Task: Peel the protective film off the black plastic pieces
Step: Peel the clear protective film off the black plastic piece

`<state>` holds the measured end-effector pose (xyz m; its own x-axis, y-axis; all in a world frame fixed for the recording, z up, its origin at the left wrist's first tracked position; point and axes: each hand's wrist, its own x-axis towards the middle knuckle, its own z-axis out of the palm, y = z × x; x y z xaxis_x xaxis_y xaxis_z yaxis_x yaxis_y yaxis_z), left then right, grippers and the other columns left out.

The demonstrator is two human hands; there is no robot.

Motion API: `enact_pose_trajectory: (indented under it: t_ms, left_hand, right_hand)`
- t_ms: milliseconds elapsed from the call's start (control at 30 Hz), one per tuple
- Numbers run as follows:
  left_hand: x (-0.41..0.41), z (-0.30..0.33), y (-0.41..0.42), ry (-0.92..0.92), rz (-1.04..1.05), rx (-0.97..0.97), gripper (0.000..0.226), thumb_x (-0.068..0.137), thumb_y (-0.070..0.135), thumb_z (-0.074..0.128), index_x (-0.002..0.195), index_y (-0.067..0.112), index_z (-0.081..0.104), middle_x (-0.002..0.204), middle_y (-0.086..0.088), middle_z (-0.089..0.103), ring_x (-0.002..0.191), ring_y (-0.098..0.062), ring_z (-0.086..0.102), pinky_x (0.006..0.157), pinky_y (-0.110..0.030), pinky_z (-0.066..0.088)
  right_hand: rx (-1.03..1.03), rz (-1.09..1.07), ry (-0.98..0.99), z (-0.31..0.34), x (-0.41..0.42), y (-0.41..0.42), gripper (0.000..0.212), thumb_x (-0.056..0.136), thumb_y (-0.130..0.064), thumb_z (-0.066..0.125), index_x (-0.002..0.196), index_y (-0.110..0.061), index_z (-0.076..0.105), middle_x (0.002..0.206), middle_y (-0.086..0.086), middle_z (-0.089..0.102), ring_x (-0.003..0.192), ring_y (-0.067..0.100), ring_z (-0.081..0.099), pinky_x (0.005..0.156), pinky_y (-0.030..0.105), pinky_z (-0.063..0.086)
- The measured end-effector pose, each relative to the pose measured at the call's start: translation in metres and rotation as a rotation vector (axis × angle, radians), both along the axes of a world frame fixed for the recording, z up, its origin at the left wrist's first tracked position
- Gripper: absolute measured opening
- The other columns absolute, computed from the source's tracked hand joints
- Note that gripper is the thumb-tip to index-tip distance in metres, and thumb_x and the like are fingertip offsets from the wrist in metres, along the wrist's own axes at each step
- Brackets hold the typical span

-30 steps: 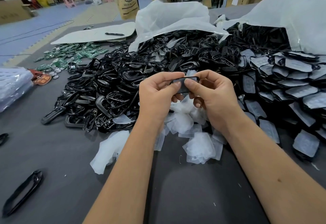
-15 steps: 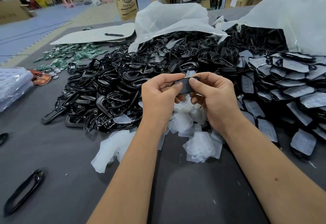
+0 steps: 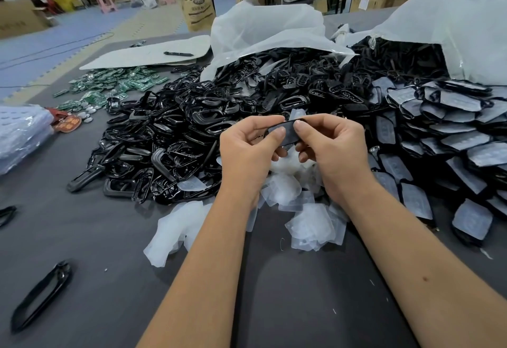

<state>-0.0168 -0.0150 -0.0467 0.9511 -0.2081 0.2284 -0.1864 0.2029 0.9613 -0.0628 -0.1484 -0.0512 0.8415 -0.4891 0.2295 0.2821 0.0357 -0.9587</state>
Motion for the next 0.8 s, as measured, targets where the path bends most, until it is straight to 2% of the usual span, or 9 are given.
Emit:
enact_pose_trajectory:
  t_ms: [200, 333, 433, 567, 633, 700, 800]
  left_hand:
    - [0.0002, -0.0027, -0.002, 0.017, 0.042, 0.028, 0.02, 0.09, -0.009, 0.07, 0.095, 0.009, 0.077, 0.071, -0.003, 0.073, 0.048, -0.009, 0.059, 0.05, -0.018, 0.047]
    - [0.0004, -0.0044, -0.0016, 0.037, 0.053, 0.03, 0.019, 0.091, -0.008, 0.07, 0.094, 0.009, 0.077, 0.073, -0.005, 0.074, 0.049, -0.009, 0.06, 0.051, -0.019, 0.048]
    - [-0.0002, -0.0049, -0.0009, 0.045, 0.043, 0.023, 0.019, 0.09, -0.009, 0.071, 0.095, 0.008, 0.078, 0.079, -0.01, 0.077, 0.061, -0.012, 0.067, 0.057, -0.023, 0.053]
    - [-0.0012, -0.0041, -0.0005, 0.061, 0.005, -0.018, 0.019, 0.088, -0.011, 0.072, 0.093, 0.006, 0.078, 0.089, -0.016, 0.079, 0.081, -0.026, 0.074, 0.074, -0.038, 0.061]
    - [-0.0012, -0.0034, -0.0003, 0.075, -0.015, -0.032, 0.02, 0.087, -0.011, 0.071, 0.091, 0.007, 0.079, 0.083, -0.012, 0.078, 0.074, -0.02, 0.073, 0.067, -0.029, 0.06]
    - [-0.0013, -0.0025, -0.0004, 0.096, -0.029, -0.043, 0.02, 0.087, -0.011, 0.071, 0.09, 0.007, 0.078, 0.075, -0.007, 0.076, 0.059, -0.012, 0.067, 0.054, -0.02, 0.052]
    - [0.0, -0.0029, -0.0002, 0.114, -0.034, -0.048, 0.02, 0.088, -0.009, 0.071, 0.089, 0.01, 0.079, 0.072, -0.006, 0.074, 0.05, -0.012, 0.059, 0.05, -0.019, 0.047]
  right_hand:
    - [-0.121, -0.034, 0.022, -0.003, 0.0017, 0.0026, 0.018, 0.098, -0.001, 0.067, 0.088, -0.014, 0.075, 0.066, 0.002, 0.071, 0.057, 0.015, 0.066, 0.051, 0.025, 0.054]
    - [-0.148, -0.022, 0.039, -0.0047, 0.0031, 0.0039, 0.017, 0.099, -0.002, 0.064, 0.091, -0.013, 0.075, 0.07, 0.001, 0.073, 0.058, 0.013, 0.067, 0.052, 0.024, 0.054]
    - [-0.173, 0.01, 0.038, -0.0043, 0.0023, 0.0051, 0.01, 0.094, -0.003, 0.073, 0.093, -0.012, 0.075, 0.075, 0.002, 0.075, 0.063, 0.011, 0.069, 0.052, 0.024, 0.054]
    - [-0.092, 0.038, 0.048, -0.0021, 0.001, 0.004, 0.014, 0.091, 0.003, 0.073, 0.089, -0.011, 0.075, 0.077, 0.007, 0.075, 0.061, 0.014, 0.067, 0.05, 0.024, 0.051]
    - [-0.003, 0.057, 0.049, 0.0, 0.0007, 0.0039, 0.014, 0.092, 0.005, 0.07, 0.089, -0.008, 0.075, 0.076, 0.01, 0.074, 0.057, 0.016, 0.064, 0.049, 0.025, 0.051]
    - [0.052, 0.067, 0.049, 0.0017, 0.0004, 0.004, 0.015, 0.094, 0.007, 0.066, 0.089, -0.005, 0.075, 0.073, 0.01, 0.072, 0.054, 0.016, 0.062, 0.048, 0.025, 0.051]
    - [0.068, 0.068, 0.056, 0.0025, -0.0003, 0.004, 0.016, 0.097, 0.007, 0.062, 0.093, -0.002, 0.074, 0.069, 0.006, 0.071, 0.053, 0.015, 0.063, 0.048, 0.024, 0.052]
